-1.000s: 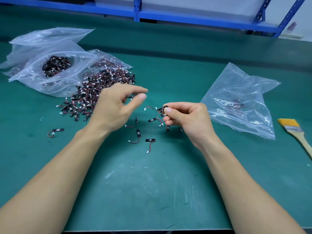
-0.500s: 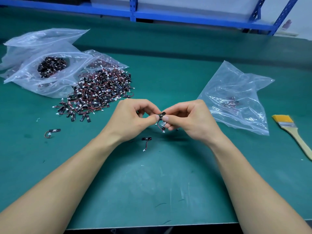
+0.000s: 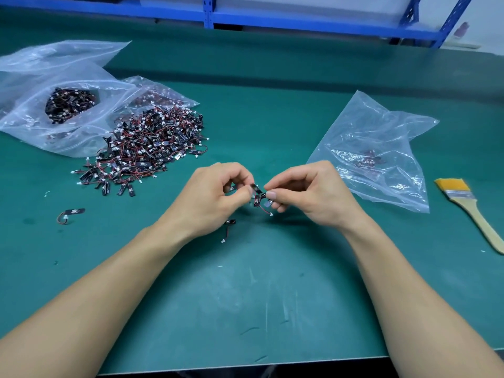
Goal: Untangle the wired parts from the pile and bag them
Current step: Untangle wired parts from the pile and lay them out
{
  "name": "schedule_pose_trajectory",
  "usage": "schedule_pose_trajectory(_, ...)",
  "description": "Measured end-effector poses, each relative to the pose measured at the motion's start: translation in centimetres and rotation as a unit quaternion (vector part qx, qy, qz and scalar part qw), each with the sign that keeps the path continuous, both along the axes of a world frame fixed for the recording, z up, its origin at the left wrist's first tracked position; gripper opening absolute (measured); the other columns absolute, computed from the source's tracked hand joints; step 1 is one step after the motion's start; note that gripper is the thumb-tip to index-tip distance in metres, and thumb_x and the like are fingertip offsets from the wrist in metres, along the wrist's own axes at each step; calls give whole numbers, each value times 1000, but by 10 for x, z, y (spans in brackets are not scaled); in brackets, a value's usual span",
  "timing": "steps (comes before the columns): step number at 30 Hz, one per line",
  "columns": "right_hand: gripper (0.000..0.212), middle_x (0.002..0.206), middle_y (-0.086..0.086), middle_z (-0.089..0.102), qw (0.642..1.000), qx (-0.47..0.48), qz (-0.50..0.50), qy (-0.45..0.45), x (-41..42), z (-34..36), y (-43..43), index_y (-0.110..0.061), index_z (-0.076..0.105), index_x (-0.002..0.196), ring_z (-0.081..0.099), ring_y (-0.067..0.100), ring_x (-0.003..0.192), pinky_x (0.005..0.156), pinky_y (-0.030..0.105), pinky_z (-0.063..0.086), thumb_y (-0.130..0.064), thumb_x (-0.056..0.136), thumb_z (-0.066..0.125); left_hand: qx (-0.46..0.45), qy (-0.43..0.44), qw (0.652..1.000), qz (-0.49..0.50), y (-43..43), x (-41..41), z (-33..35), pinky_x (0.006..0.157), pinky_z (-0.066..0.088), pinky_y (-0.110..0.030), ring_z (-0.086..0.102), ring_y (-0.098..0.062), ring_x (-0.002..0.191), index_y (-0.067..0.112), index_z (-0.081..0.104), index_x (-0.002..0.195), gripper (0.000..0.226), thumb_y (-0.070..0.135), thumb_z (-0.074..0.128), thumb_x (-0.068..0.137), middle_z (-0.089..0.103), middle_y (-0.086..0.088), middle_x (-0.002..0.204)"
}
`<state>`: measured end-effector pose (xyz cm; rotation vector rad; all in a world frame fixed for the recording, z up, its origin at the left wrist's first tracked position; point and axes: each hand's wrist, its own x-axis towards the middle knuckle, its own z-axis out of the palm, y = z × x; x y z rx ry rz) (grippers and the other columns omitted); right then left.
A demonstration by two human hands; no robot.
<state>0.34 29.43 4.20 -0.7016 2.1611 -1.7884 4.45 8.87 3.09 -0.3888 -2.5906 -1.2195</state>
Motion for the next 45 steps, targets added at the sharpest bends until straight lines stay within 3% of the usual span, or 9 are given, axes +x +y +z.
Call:
schedule_pose_trajectory(9,13,65,2,72,1000,11,3,-4,-3,-1,5,-7,74,84,66,14,55,59,22,55,6,84,74,-17,-3,999,-36,-2,4,3,67,41,-24,50,-13,72,30,67,80,6,26,68,84,64,15,71)
schedule_pose_trajectory(17,13,66,10,72,1000,14,-9,-26,-7,8,23,-4,75,85,68,16,57,57,20,53,8,85,71,-39,45,998,-15,-4,5,3,64,34,-17,48,-8,70,27,66,74,9,33,67,81,60,16,62)
schedule_pose_trajectory(22,15,71,5,75,999,40,27,-19,-1,5,10,-16,79,79,69,16,63,55,23,52,-1,81,79,-23,91,995,39,-11,0,5,64,31,-13,46,-2,66,26,67,74,8,29,68,82,59,18,62)
schedule_pose_trajectory(27,15,78,2,76,991,124,43,37,3,-4,-2,-19,79,79,66,10,71,72,29,54,-5,79,82,-32,104,993,51,-15,-3,5,65,29,-9,46,2,66,24,68,76,7,28,69,82,59,20,63)
schedule_pose_trajectory(32,12,78,1,76,994,107,16,17,1,-4,0,-19,78,77,63,7,68,71,20,50,-9,81,81,-26,104,993,59,-17,-4,3,65,30,-10,45,0,64,22,69,76,9,28,68,82,60,18,64)
schedule_pose_trajectory(36,15,88,0,75,997,75,27,16,-2,4,13,-27,74,72,53,20,72,72,29,43,-14,79,80,-20,101,992,66,-20,-6,3,65,31,-11,47,-1,65,23,69,76,8,28,68,82,61,18,65)
schedule_pose_trajectory(38,8,84,19,65,996,75,37,4,-6,8,25,-25,73,73,42,29,71,68,34,34,-19,77,77,-17,101,992,68,-21,-6,3,66,31,-11,48,1,66,24,69,76,8,27,68,83,61,18,65)
schedule_pose_trajectory(42,10,76,0,68,986,136,91,-17,-11,12,46,-22,74,76,53,17,72,68,26,40,-13,80,75,-14,100,992,75,-26,-9,1,64,32,-10,47,5,64,24,68,76,8,23,70,84,61,17,66)
schedule_pose_trajectory(45,17,82,1,71,971,211,109,-4,-14,8,49,-19,77,77,50,15,68,67,29,39,-3,84,77,-13,95,992,82,-29,-11,-1,64,32,-9,48,5,62,22,69,76,11,18,72,86,61,16,67)
